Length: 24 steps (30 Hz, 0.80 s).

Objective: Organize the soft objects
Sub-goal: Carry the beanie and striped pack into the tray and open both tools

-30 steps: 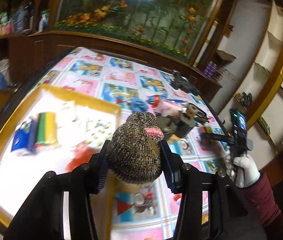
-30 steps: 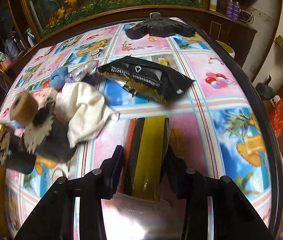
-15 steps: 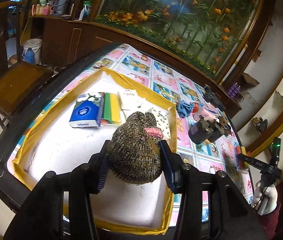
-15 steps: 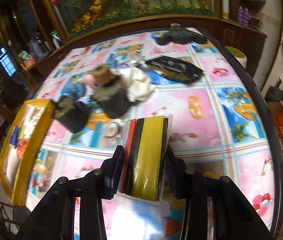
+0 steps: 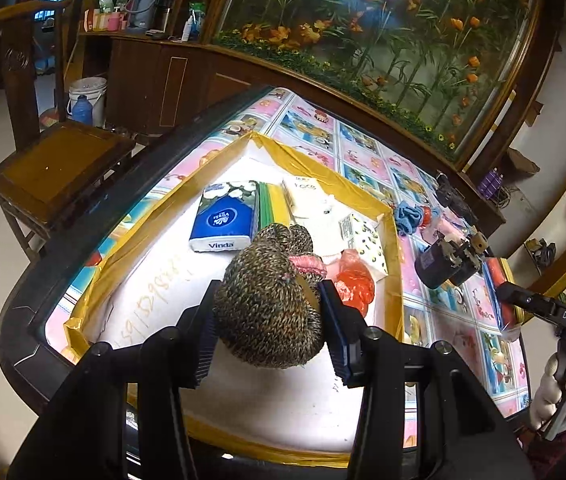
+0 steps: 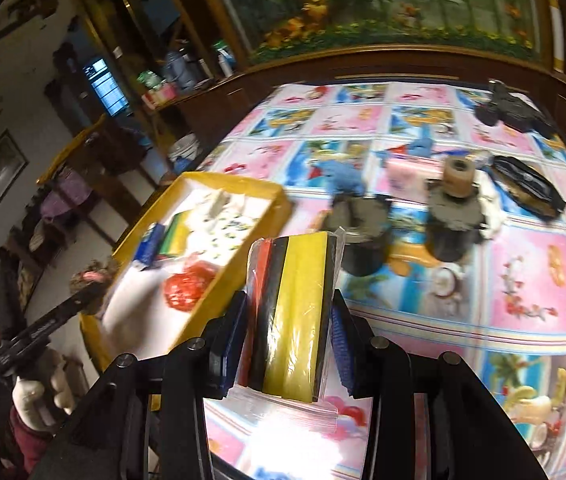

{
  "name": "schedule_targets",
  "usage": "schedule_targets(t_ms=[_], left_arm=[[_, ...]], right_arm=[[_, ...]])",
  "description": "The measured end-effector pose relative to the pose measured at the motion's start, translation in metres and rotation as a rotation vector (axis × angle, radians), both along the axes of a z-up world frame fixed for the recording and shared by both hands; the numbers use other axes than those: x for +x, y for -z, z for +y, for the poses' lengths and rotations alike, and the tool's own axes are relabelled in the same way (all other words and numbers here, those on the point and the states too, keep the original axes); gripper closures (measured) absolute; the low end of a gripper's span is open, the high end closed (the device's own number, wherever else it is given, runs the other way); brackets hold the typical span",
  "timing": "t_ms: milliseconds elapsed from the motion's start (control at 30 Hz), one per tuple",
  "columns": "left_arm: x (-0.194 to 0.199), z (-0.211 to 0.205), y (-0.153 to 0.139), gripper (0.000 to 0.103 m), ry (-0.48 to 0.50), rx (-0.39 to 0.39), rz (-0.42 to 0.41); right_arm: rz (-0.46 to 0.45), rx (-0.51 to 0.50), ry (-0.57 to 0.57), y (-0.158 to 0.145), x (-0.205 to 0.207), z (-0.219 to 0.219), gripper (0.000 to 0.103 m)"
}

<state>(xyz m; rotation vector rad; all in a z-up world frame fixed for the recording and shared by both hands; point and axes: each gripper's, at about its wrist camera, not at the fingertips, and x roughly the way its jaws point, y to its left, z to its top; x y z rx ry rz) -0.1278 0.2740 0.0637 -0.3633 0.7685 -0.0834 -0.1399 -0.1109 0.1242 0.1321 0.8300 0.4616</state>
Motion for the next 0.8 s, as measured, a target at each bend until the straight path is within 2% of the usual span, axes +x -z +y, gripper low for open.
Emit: schedule_targets(t_ms=[267, 367, 500, 633, 800], left_arm=[[0.014, -0.003, 0.012, 0.058, 0.004, 0.093, 0.047], [0.035, 0.000, 0.018, 0.058, 0.012, 0.117, 0.116], [0.064, 0.006, 0.029, 0.058, 0.018, 0.075, 0.216], [0.076, 0.010, 0.025, 0.057, 0.011, 0.051, 0.209], [0.064, 0.014, 0.005, 0.053, 0.004, 0.019, 0.120]], right_arm=[[0.048, 0.004, -0.142, 0.006, 0.017, 0.064, 0.064], [0.083, 0.001, -0.205, 0.016, 0.034, 0.095, 0.064], [0.114, -0.043, -0.281, 0.030, 0.049, 0.140, 0.064], [0.146, -0.085, -0.320, 0.046, 0.065, 0.179, 0.064], [0.145, -0.131, -0.308, 0.061, 0.083, 0.207, 0.062]])
